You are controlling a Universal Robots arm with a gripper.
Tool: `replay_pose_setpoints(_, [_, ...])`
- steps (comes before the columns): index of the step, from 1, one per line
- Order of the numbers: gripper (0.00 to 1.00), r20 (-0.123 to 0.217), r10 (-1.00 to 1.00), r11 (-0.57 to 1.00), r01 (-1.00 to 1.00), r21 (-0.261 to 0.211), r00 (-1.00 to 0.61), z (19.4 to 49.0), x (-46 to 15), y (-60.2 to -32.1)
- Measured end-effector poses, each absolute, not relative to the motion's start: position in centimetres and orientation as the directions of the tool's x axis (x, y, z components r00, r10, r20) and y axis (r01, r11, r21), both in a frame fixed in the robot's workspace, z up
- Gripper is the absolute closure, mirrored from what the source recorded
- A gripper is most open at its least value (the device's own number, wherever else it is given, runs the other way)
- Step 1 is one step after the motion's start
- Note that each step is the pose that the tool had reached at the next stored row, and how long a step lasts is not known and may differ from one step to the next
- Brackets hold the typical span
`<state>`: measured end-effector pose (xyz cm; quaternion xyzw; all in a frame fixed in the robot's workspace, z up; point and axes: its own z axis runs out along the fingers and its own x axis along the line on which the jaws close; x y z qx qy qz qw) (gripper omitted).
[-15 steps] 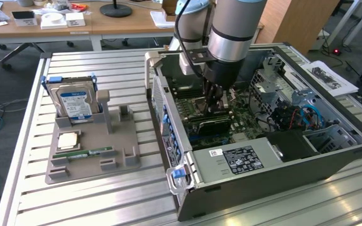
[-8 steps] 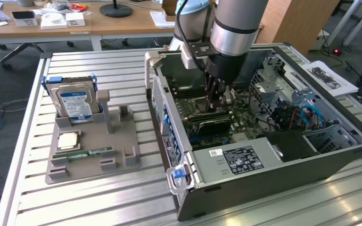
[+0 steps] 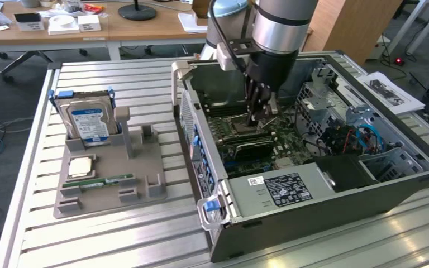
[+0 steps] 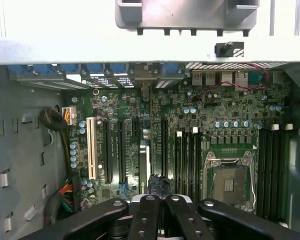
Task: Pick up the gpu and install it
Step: 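Press down on the gpu until it lock into place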
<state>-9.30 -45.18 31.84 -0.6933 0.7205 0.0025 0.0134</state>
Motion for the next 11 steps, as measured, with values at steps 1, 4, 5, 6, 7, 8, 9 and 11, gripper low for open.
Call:
replay_pose_setpoints(1, [0.89, -0.023, -0.999, 0.039, -0.999, -0.015, -0.038, 32.07, -9.3, -45.17])
replay_pose_setpoints(4, [0.89, -0.023, -0.999, 0.039, -0.999, -0.015, -0.038, 32.47, -9.3, -45.17])
replay_pose_setpoints(5, [0.89, -0.023, -0.999, 0.039, -0.999, -0.015, -0.038, 32.46, -9.3, -45.17])
replay_pose_setpoints(6, [0.89, -0.023, -0.999, 0.039, -0.999, -0.015, -0.038, 32.47, -9.3, -45.17])
replay_pose_setpoints(7, [0.89, -0.023, -0.999, 0.039, -0.999, -0.015, -0.038, 32.47, -9.3, -45.17])
replay_pose_setpoints(8, [0.89, -0.023, -0.999, 0.039, -0.999, -0.015, -0.038, 32.48, -9.3, -45.17])
replay_pose_setpoints(9, [0.89, -0.023, -0.999, 0.039, -0.999, -0.015, -0.038, 32.48, -9.3, -45.17])
replay_pose_setpoints(11, [0.89, -0.023, -0.999, 0.039, -0.999, -0.015, -0.038, 32.47, -9.3, -45.17])
